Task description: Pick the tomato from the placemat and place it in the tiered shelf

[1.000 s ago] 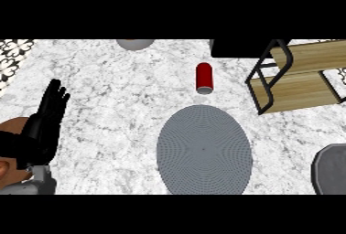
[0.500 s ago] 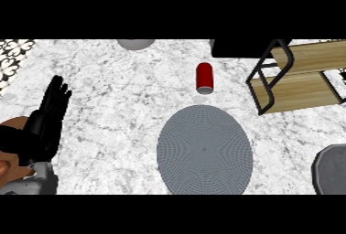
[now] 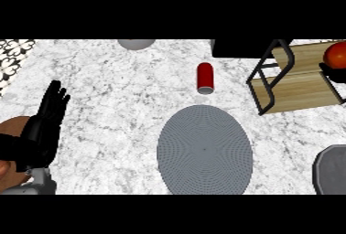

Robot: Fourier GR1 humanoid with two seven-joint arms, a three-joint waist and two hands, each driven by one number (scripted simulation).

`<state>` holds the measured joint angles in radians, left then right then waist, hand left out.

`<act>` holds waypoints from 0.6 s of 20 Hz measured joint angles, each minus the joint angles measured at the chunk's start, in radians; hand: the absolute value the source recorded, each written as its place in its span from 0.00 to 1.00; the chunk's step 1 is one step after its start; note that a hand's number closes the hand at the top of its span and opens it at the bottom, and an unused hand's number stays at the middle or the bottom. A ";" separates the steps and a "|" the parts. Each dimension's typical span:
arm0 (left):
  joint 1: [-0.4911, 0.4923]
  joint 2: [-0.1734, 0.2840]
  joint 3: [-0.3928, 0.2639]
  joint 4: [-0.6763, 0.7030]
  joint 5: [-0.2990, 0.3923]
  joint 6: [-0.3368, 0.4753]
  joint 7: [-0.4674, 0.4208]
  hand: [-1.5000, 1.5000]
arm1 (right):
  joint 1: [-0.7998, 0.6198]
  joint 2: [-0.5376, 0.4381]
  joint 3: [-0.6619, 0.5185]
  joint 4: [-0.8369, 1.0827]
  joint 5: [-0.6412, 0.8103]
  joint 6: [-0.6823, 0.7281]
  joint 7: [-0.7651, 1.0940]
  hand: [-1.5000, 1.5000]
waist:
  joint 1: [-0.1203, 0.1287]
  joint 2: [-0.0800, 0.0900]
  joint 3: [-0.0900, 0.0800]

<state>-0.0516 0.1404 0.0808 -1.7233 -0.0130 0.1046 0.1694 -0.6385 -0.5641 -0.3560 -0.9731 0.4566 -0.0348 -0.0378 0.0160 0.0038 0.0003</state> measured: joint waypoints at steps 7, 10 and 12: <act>-0.040 -0.008 0.000 0.032 -0.011 0.005 0.004 0.50 | -0.126 -0.003 -0.015 0.222 -0.028 0.010 -0.045 0.00 | 0.000 0.000 0.000; -0.034 -0.019 -0.005 0.038 -0.020 0.011 -0.013 0.50 | -0.169 -0.028 -0.031 0.315 -0.048 0.040 -0.096 0.00 | 0.002 0.001 0.000; -0.039 -0.011 0.005 0.038 -0.010 0.001 -0.008 0.50 | -0.181 -0.035 -0.036 0.347 -0.058 0.046 -0.124 0.00 | -0.001 0.000 0.000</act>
<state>-0.0902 0.1296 0.0855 -1.6855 -0.0234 0.1055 0.1616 -0.8196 -0.5987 -0.3923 -0.6258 0.3989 0.0108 -0.1619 0.0148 0.0033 0.0001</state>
